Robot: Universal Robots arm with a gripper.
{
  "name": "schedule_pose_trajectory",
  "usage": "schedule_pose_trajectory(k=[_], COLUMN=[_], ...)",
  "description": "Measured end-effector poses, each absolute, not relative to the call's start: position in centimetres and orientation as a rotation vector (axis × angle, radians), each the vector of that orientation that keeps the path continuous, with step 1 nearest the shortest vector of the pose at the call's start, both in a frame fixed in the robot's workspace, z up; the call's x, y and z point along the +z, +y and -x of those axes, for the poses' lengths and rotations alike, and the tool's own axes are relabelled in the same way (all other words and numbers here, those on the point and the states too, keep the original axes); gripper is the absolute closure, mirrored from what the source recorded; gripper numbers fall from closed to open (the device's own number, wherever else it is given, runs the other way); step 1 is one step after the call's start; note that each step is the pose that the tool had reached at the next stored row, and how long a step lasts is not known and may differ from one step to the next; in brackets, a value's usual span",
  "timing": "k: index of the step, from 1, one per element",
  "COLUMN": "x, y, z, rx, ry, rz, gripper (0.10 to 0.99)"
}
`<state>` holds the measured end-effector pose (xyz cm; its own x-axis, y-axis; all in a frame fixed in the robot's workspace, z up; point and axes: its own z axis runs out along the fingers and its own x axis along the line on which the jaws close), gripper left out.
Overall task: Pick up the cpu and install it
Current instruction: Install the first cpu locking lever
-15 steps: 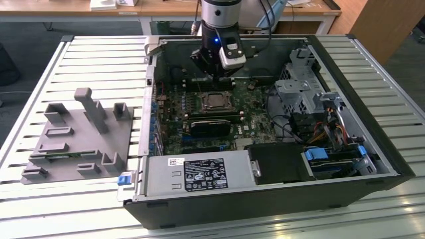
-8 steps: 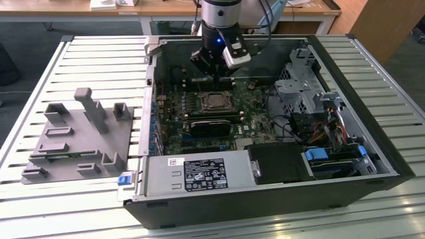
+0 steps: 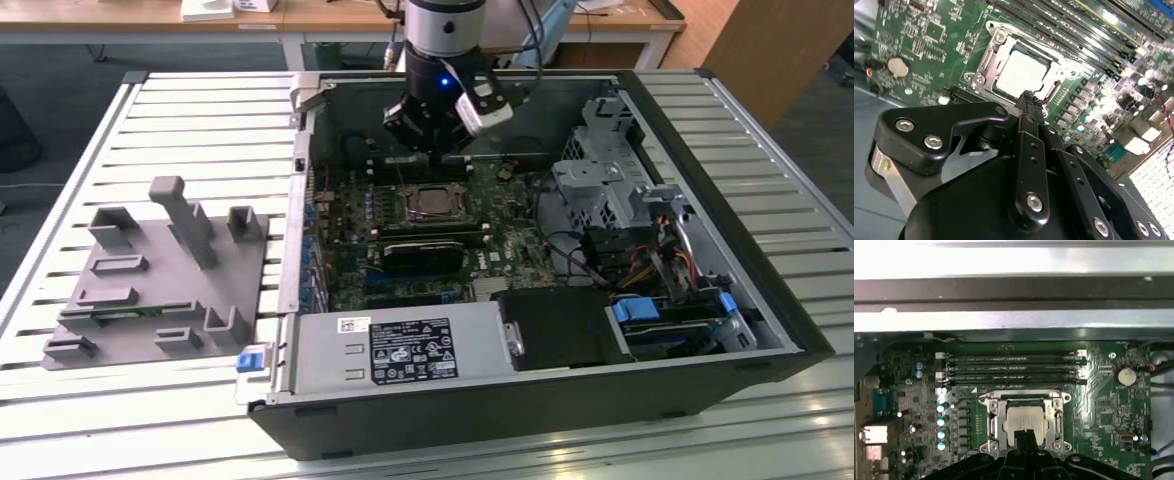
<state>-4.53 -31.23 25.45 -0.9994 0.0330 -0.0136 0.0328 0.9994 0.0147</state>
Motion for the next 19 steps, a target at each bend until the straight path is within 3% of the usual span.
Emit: schedule_pose_trajectory(k=[4,19], x=[25.4,25.3], y=[-31.2,-31.2], z=[4.6,8.5], rx=[0.111,0.111], ry=[3.128,3.128], rz=[-0.043,-0.043], gripper=[0.980,0.980])
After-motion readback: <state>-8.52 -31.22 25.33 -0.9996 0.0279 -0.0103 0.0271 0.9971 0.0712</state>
